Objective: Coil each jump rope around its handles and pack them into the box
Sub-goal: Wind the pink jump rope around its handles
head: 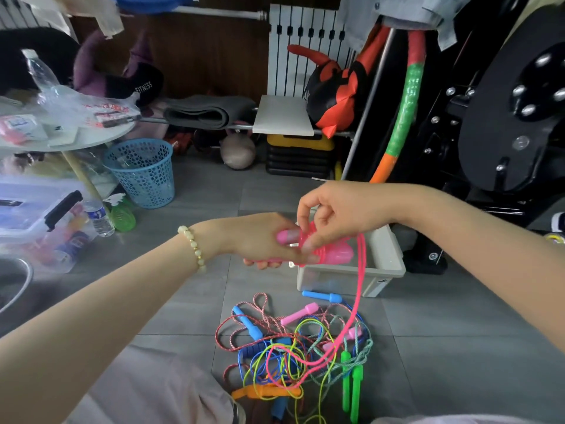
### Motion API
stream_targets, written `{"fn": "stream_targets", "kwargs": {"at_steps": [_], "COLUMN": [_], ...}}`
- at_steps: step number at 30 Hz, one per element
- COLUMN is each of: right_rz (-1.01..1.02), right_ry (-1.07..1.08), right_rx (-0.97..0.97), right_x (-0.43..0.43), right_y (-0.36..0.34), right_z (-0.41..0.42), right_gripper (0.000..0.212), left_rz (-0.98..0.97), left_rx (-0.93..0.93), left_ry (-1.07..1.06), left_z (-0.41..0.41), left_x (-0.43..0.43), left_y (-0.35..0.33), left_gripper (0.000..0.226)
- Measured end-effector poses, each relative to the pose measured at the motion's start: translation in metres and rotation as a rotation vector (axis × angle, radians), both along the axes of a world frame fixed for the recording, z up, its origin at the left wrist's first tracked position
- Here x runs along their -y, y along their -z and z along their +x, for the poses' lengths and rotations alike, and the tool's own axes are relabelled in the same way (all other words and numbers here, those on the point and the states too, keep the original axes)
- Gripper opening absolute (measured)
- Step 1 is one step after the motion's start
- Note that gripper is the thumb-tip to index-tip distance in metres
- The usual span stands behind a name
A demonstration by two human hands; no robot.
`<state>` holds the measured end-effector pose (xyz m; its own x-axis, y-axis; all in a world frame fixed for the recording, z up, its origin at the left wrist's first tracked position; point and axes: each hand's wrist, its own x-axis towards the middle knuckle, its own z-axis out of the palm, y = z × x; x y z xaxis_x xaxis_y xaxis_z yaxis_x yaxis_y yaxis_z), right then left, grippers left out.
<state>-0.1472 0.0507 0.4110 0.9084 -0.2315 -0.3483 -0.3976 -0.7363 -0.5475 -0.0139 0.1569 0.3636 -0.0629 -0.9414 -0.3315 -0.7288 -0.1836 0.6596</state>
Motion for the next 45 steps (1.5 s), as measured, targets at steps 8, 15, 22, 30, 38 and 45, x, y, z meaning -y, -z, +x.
{"fn": "stream_targets", "kwargs": {"at_steps": [8,15,22,30,38,45], "right_rz": [-0.038,0.235,0.643,1.067,1.267,0.643], "right_ry": [-0.050,0.049,0.186,0.379,0.505,0.533], "right_rx": [0.150,0.184,0.359,0.408,0.534,0.631], "right_x": [0.004,0.000,-0.002,-0.007,-0.007,-0.025], "right_y": [-0.002,0.027,0.056,0.076,0.122,0.131], "right_z": [0.000,0.000,-0.004,-0.012,-0.007,0.000], "right_gripper": [0.027,0.044,0.006,0.054,0.081,0.019], "left_rz": [-0.024,-0.085,-0.105,-0.156,-0.260,-0.273], "left_rx": [-0.002,-0.003,-0.160,-0.405,-0.579,-0.692], "left_ry": [0.030,0.133,0.128,-0.084,-0.281,-0.443], "left_z": [-0.001,-0.004,0.002,0.018,0.025,0.021], "left_x": [-0.009,-0.022,-0.033,-0.031,-0.024,-0.010], "left_y": [-0.002,0.000,0.015,0.035,0.051,0.061], "left_gripper": [0.032,0.045,0.041,0.043,0.052,0.028]}}
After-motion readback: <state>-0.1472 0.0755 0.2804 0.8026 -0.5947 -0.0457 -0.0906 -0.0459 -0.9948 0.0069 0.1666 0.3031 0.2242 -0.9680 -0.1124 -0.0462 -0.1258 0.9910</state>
